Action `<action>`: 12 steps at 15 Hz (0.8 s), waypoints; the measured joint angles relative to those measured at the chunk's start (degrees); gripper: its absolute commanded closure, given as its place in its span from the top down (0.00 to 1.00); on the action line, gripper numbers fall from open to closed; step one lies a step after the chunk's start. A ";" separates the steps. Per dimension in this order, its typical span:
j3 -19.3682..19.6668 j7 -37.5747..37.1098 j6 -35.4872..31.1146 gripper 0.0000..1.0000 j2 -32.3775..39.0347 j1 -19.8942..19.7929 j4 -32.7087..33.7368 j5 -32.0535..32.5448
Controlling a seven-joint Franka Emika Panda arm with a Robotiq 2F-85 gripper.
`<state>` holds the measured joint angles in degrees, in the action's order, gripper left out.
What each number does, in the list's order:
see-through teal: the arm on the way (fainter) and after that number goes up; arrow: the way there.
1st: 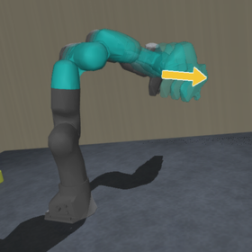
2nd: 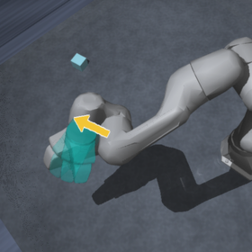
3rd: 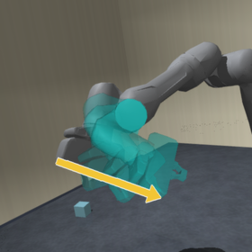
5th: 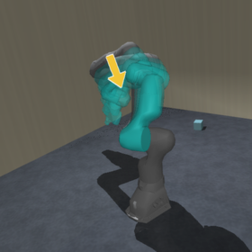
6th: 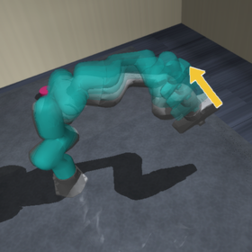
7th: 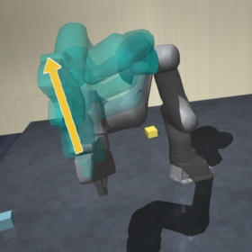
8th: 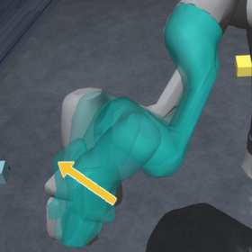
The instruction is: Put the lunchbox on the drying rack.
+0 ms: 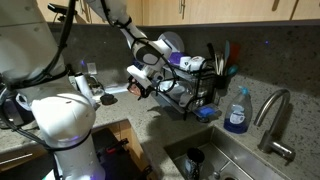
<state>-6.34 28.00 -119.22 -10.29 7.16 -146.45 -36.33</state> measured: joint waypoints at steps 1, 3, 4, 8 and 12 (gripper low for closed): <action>-0.19 -1.32 0.00 1.00 -0.63 0.36 -0.03 1.52; -0.50 -3.76 0.04 1.00 -1.60 1.05 -0.05 4.23; -0.61 -4.89 0.19 1.00 -1.99 1.34 -0.05 5.48; -0.77 -8.56 0.41 1.00 -3.45 2.67 -0.11 9.80; -1.69 -12.19 -0.95 1.00 -6.12 3.55 -0.97 12.53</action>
<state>-8.02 15.81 -120.17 -16.41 10.71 -147.41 -23.80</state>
